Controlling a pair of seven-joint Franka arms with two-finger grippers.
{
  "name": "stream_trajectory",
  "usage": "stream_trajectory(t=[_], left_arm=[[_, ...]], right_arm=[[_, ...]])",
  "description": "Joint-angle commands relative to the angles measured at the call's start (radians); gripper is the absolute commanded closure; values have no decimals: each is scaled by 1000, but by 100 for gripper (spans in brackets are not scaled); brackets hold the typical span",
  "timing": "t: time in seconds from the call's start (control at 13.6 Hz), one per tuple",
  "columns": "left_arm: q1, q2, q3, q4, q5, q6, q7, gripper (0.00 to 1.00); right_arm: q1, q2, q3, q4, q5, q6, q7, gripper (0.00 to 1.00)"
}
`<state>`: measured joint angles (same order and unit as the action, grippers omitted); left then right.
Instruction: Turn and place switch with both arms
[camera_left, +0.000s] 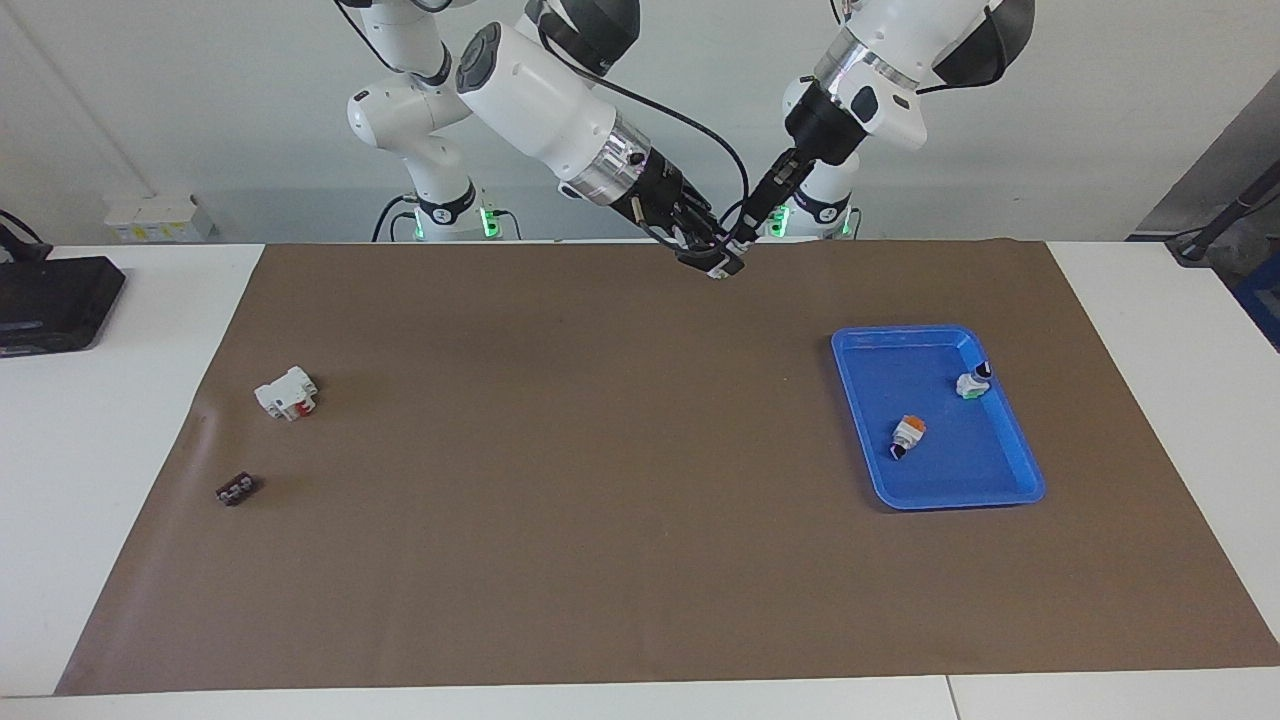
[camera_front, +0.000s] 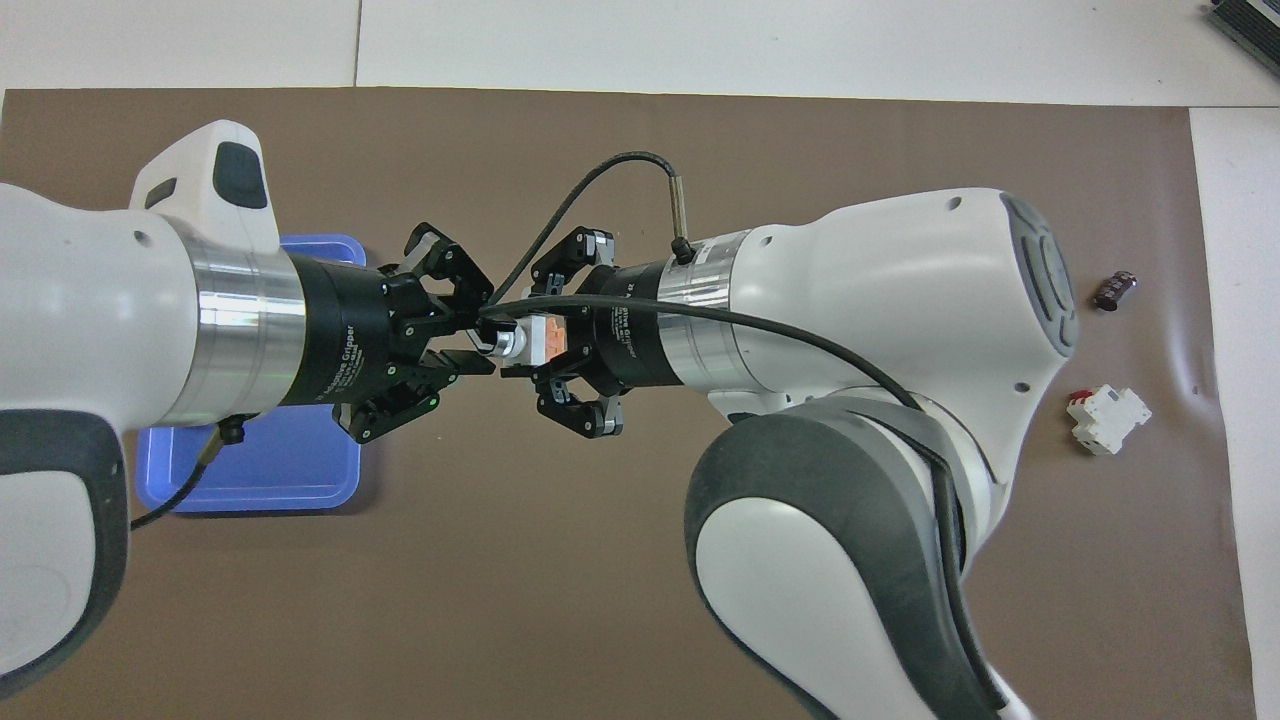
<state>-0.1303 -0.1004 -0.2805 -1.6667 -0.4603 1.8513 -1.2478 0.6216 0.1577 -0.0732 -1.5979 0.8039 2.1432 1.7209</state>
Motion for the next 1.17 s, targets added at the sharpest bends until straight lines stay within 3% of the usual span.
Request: stream_trajectory(t=[0.0, 0.59, 0.95, 1.1], left_arm=[[1, -12, 7, 16, 20, -55, -12, 69], [29, -13, 18, 25, 19, -66, -9, 68], [41, -15, 21, 25, 19, -72, -9, 57], [44, -16, 18, 25, 19, -70, -7, 58]], right_arm=[[-2, -1, 1, 1, -15, 9, 31, 100], [-2, -1, 1, 1, -15, 7, 31, 100], [-2, -1, 1, 3, -15, 7, 31, 100], [-2, -1, 1, 1, -15, 7, 31, 100]])
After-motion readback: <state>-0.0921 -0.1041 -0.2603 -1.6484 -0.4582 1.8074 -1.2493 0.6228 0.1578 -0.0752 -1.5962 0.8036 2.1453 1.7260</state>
